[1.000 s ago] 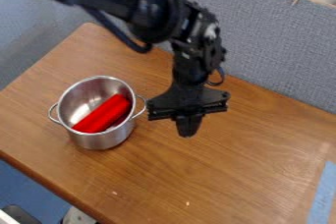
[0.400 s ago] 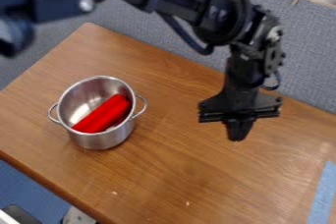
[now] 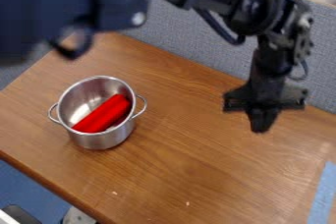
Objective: Put the red object in the metal pot
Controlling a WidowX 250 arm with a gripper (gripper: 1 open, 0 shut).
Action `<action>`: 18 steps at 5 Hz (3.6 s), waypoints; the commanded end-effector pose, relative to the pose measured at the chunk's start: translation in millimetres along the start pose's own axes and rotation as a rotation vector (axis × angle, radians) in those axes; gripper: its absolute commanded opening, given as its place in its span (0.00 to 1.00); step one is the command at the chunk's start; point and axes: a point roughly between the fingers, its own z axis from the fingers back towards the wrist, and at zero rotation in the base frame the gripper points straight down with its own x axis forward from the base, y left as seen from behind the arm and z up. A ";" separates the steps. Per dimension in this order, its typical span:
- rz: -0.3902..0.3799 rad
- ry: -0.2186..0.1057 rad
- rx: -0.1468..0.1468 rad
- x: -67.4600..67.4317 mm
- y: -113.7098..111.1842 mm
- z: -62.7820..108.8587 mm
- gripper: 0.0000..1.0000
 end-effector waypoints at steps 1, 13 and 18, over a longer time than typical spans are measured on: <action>-0.125 -0.006 -0.017 27.1 -8.7 3.6 0.00; 0.249 0.012 -0.090 45.0 5.3 9.6 0.00; -0.158 0.049 -0.082 64.0 62.8 -33.1 0.00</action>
